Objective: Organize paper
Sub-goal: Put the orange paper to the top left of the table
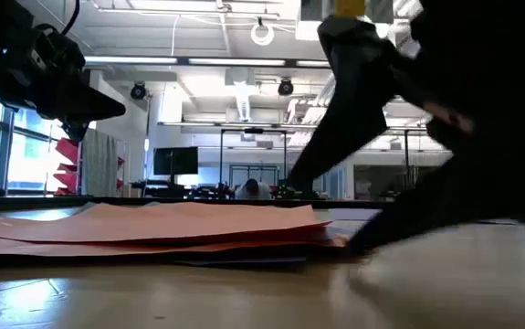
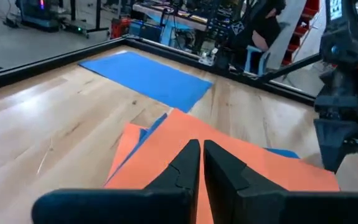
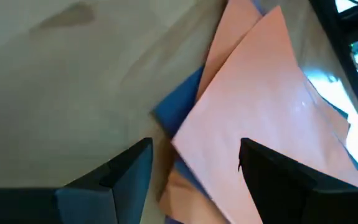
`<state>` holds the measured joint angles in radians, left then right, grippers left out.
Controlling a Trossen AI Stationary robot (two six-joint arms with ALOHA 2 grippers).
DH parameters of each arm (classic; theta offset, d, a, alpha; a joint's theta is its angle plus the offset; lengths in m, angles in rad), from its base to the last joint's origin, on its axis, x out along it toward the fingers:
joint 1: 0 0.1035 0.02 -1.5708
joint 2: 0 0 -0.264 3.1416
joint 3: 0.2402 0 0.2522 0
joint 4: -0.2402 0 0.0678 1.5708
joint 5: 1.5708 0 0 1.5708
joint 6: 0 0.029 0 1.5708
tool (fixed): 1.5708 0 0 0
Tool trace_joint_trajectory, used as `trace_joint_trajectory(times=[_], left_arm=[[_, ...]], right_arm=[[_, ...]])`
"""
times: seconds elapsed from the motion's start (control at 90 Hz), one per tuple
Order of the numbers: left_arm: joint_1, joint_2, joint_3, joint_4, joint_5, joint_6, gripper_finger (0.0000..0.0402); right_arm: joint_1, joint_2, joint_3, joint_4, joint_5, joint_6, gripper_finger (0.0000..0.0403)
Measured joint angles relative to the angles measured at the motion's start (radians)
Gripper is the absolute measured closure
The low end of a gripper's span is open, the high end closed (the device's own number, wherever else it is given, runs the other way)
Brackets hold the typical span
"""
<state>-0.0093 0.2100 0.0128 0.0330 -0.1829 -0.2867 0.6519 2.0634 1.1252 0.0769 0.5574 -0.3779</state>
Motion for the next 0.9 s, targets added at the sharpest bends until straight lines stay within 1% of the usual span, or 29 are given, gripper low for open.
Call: trace_joint_trajectory(times=[0.144,0.367,0.567,0.767,0.9], left_arm=[[0.0,0.001,0.0,0.0,-0.002,0.0,0.0401],[0.0,0.001,0.0,0.0,-0.001,-0.008,0.0401],[0.0,0.005,0.0,0.0,0.0,-0.008,0.0401],[0.0,0.007,0.0,0.0,0.001,-0.008,0.0401],[0.0,0.006,0.0,0.0,0.001,-0.008,0.0401]], right_arm=[[0.006,0.016,0.003,0.031,0.086,0.002,0.0187],[-0.005,0.019,0.002,0.054,0.108,-0.007,0.0224],[-0.021,0.019,0.002,0.062,0.168,-0.033,0.0253],[-0.052,0.019,0.002,0.064,0.159,-0.045,0.0264],[-0.089,0.019,0.002,0.071,0.08,-0.075,0.0265]])
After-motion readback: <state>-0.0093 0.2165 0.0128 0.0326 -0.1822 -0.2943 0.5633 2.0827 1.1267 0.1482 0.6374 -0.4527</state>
